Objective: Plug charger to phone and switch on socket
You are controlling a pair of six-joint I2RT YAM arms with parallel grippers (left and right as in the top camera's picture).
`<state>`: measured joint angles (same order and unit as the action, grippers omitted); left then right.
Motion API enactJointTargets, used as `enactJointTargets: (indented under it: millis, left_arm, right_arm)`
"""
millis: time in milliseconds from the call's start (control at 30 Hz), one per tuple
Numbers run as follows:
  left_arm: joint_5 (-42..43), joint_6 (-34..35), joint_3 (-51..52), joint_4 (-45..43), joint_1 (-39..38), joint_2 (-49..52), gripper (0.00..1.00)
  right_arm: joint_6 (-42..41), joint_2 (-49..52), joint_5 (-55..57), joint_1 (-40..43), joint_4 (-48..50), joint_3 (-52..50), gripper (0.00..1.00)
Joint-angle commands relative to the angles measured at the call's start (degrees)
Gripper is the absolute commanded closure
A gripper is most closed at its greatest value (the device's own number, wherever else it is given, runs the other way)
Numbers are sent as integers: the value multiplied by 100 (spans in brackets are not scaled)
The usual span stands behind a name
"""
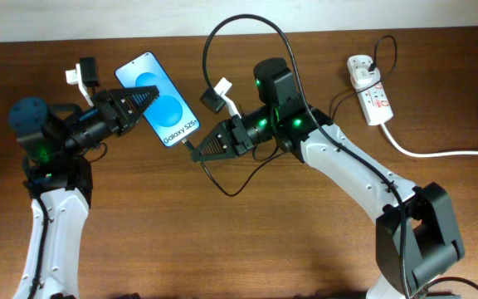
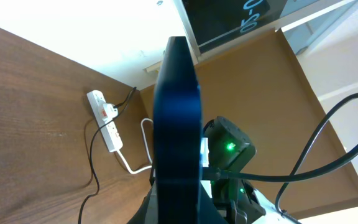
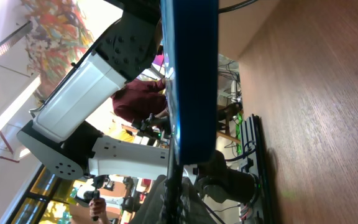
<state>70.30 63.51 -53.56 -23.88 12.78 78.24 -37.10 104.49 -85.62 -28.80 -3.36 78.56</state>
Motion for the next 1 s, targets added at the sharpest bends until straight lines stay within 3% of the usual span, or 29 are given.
enactJointTargets:
  millis: [0,967]
  left_arm:
    - [691,-13,-70,-13,-116,-57,100]
    - [686,444,-70,-503,-116,-214,100]
  right_arm:
    - [57,-7,232,114,195,74,96]
    - [-90,96,461,509,470,74,96]
